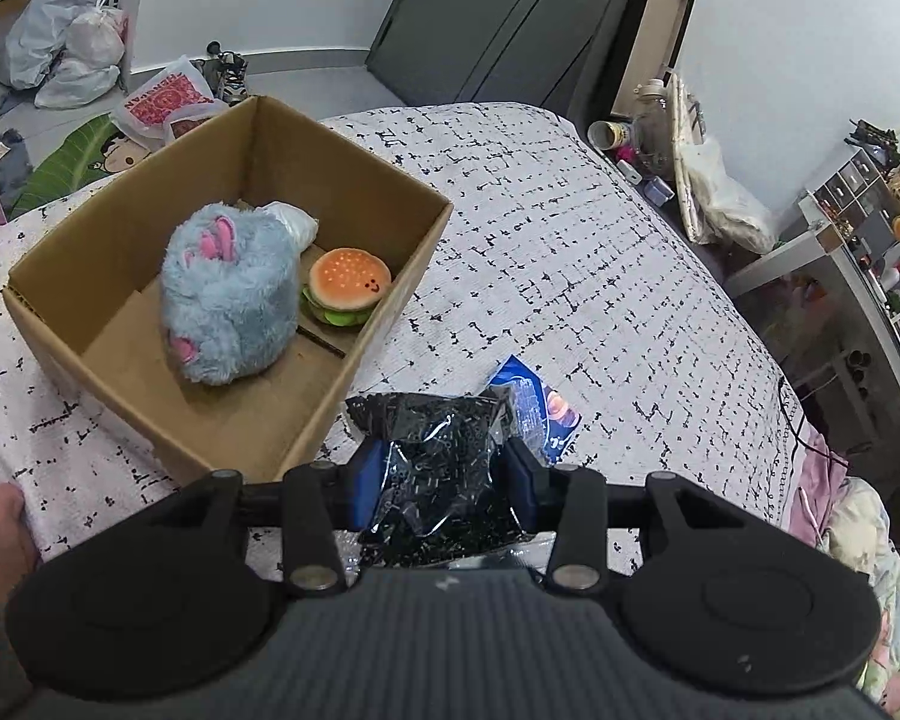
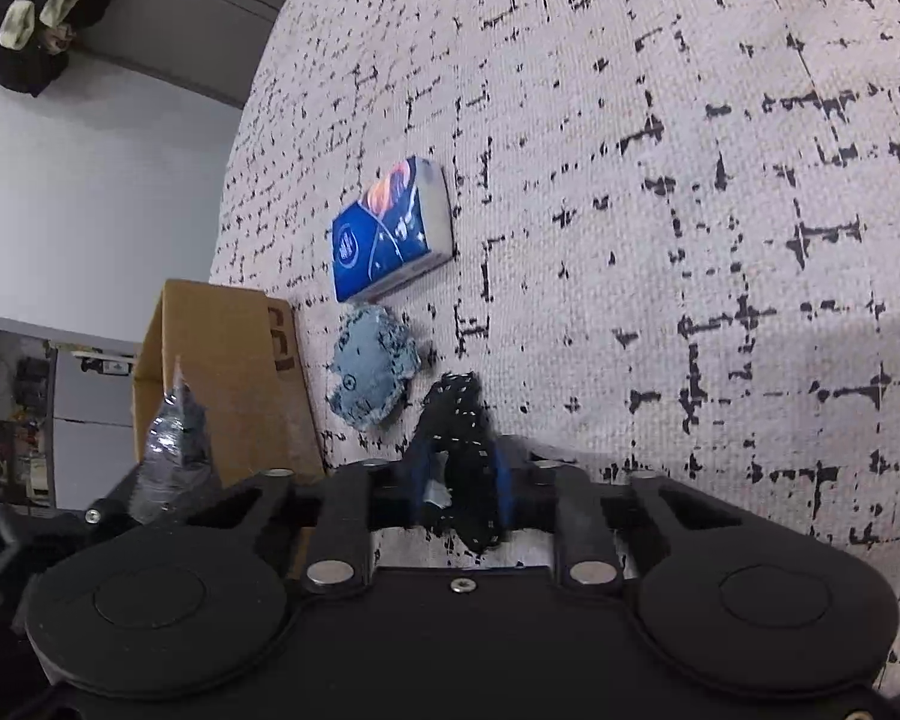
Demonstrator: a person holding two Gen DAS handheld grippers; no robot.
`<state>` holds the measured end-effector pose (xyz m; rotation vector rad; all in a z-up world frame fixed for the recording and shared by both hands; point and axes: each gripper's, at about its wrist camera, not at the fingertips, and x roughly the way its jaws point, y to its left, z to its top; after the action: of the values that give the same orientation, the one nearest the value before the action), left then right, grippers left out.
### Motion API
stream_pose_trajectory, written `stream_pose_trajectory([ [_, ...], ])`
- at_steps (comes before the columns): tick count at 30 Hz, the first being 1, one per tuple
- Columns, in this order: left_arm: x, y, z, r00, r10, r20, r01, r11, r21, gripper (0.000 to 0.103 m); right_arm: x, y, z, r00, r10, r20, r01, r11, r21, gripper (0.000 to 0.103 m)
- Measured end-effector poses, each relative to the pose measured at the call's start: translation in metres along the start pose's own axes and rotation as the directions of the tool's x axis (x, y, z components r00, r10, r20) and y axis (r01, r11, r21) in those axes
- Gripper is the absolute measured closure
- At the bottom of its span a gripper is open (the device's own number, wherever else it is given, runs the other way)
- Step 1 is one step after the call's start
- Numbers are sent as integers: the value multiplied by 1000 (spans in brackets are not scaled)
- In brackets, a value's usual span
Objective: Organize soft objects
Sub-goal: 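Close the left tool on the black bag while the right tool grips its other end, then carry the black bag with both tools up over the box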
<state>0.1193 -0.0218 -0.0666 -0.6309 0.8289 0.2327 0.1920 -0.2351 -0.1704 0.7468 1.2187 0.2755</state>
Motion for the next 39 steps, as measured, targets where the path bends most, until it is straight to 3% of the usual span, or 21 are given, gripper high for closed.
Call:
stream_pose_trajectory([
  [1, -1, 0, 0, 1000, -1, 0, 1, 1000, 2, 61, -2, 1, -1, 1000, 1, 5, 0, 1000, -12, 93],
  [4, -3, -1, 0, 1000, -3, 1, 2, 1000, 10, 61, -10, 6, -3, 1000, 9, 26, -8, 999, -38, 94],
  [17, -24, -8, 3, 1000, 1, 20, -2, 999, 47, 61, -46, 7, -5, 993, 42, 114, -34, 997, -72, 94],
  [39, -64, 3, 33, 995, -60, 84, 55, 997, 52, 61, -118, 36, -12, 955, 87, 283, -50, 989, -138, 94],
])
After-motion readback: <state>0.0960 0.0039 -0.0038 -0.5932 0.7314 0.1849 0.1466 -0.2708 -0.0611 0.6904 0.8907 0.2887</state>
